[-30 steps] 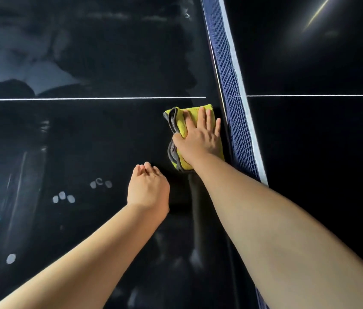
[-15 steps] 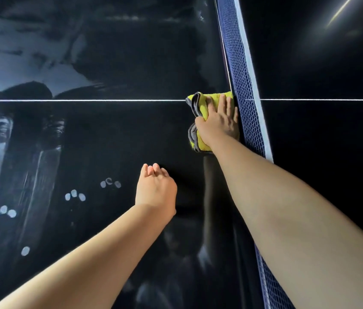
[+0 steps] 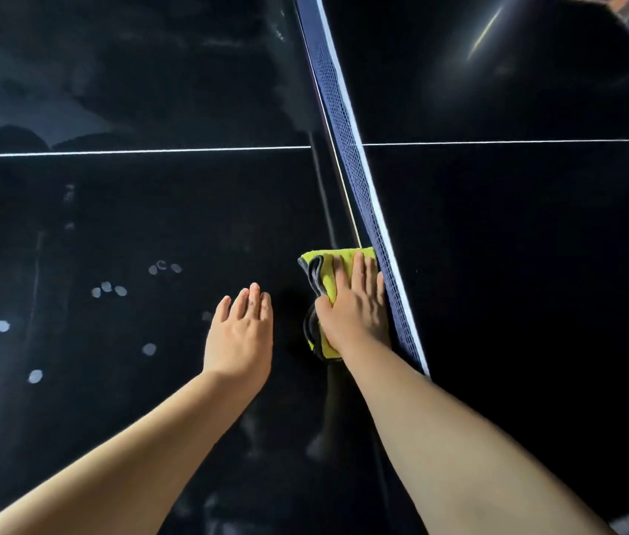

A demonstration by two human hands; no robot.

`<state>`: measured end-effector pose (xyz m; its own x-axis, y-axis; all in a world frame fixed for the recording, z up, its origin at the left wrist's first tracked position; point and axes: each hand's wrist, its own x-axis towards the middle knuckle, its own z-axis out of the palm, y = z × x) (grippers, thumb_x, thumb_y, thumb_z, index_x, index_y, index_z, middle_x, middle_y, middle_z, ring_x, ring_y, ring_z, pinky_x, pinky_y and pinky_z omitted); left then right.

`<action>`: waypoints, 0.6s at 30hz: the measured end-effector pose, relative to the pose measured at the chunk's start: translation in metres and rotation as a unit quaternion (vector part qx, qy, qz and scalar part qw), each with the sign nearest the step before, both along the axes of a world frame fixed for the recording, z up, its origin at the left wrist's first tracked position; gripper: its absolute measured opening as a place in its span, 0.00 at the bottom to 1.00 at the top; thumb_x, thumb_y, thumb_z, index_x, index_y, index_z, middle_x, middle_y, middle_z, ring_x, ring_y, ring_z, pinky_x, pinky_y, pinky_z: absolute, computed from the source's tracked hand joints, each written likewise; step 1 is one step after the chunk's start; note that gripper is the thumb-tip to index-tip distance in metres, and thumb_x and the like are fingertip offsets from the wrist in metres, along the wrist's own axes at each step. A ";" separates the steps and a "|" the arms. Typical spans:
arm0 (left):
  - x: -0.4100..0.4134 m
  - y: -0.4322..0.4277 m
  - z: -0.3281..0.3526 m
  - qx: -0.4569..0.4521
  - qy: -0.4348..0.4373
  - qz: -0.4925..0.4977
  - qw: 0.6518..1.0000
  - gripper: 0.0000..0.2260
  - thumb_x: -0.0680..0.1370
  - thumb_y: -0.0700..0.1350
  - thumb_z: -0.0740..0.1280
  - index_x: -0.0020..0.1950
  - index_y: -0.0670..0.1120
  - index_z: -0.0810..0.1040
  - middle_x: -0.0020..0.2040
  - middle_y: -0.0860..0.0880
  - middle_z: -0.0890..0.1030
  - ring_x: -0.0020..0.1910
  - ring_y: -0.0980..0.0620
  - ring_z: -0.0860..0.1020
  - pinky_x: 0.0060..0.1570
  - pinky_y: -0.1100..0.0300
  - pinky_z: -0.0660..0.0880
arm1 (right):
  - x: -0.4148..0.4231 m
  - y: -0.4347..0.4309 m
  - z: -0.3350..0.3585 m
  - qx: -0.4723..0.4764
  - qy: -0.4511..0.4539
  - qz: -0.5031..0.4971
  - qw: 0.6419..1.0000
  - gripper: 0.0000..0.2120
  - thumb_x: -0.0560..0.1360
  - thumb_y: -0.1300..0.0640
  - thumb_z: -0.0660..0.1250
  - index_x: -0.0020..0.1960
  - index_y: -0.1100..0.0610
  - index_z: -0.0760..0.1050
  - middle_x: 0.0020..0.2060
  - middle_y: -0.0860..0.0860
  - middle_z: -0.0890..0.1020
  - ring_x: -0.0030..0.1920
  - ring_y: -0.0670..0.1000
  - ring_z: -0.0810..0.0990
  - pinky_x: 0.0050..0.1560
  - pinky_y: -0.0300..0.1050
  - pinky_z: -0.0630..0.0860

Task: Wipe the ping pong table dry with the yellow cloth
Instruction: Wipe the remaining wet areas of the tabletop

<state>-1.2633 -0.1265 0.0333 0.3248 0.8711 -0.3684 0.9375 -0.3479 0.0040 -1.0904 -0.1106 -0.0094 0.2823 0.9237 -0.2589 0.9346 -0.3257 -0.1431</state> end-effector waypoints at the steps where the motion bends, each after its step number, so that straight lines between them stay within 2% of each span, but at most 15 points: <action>1: -0.002 -0.010 0.001 0.001 -0.002 -0.010 1.000 0.29 0.81 0.47 0.53 0.77 0.42 0.41 0.78 0.44 0.42 0.77 0.48 0.43 0.74 0.52 0.41 | -0.001 -0.018 0.001 -0.001 0.003 -0.007 1.000 0.35 0.79 0.45 0.53 0.80 0.47 0.41 0.79 0.53 0.37 0.78 0.53 0.35 0.73 0.49 0.31; 8: -0.033 -0.085 0.011 -0.008 -0.006 -0.089 0.996 0.28 0.80 0.43 0.51 0.77 0.41 0.41 0.77 0.43 0.41 0.76 0.47 0.41 0.73 0.52 0.39 | -0.011 -0.152 0.008 -0.018 -0.029 -0.044 0.998 0.35 0.79 0.45 0.54 0.80 0.47 0.39 0.79 0.53 0.37 0.78 0.53 0.34 0.71 0.48 0.28; 12: -0.058 -0.131 0.022 -0.006 -0.003 -0.135 0.991 0.29 0.80 0.42 0.51 0.76 0.41 0.39 0.77 0.43 0.39 0.76 0.47 0.39 0.73 0.52 0.38 | -0.024 -0.225 0.011 -0.031 -0.035 -0.070 0.996 0.36 0.79 0.44 0.54 0.80 0.49 0.38 0.79 0.54 0.36 0.78 0.54 0.34 0.74 0.50 0.29; 18: -0.095 -0.188 0.037 -0.004 -0.034 -0.151 0.988 0.28 0.81 0.42 0.52 0.77 0.43 0.41 0.77 0.44 0.40 0.76 0.48 0.40 0.74 0.54 0.39 | -0.052 -0.303 0.024 -0.058 -0.039 -0.092 0.993 0.37 0.80 0.42 0.53 0.79 0.49 0.34 0.75 0.54 0.31 0.78 0.55 0.35 0.74 0.51 0.32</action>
<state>-1.3587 -0.3147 0.0706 0.5940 0.7280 -0.3424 0.7884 -0.6114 0.0678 -1.1427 -0.4140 0.0148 0.4669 0.8197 -0.3318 0.8645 -0.5021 -0.0237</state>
